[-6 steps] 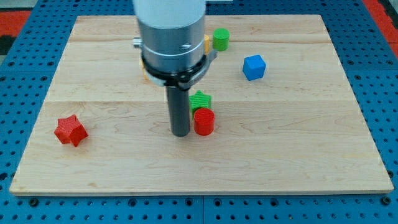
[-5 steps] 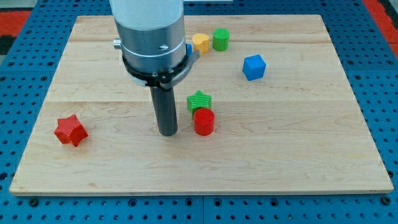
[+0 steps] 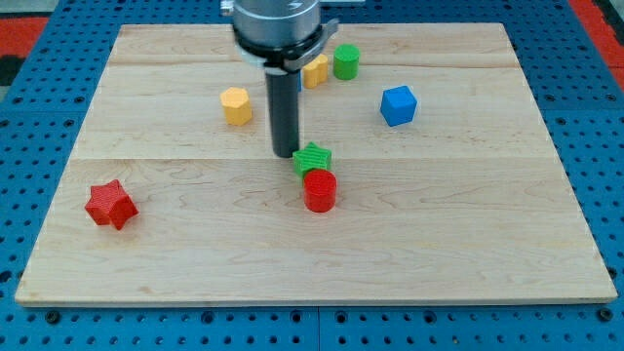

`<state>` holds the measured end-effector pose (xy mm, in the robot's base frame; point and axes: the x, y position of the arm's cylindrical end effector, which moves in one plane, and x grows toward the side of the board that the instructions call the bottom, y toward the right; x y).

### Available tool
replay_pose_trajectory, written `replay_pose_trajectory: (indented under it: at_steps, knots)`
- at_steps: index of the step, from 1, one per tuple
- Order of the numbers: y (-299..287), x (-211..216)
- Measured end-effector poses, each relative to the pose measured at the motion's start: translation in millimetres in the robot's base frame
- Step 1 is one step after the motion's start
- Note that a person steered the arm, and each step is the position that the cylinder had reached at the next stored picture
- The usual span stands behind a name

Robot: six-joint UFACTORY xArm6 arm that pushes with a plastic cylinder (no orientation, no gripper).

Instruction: Move the green star towards the blue cube

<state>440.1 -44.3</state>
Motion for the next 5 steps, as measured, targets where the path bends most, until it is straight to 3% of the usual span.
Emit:
replay_pose_trajectory:
  at_steps: [1, 3, 5]
  knots:
    - [12.6, 33.1]
    - [102.4, -15.0]
    - [96.4, -2.0]
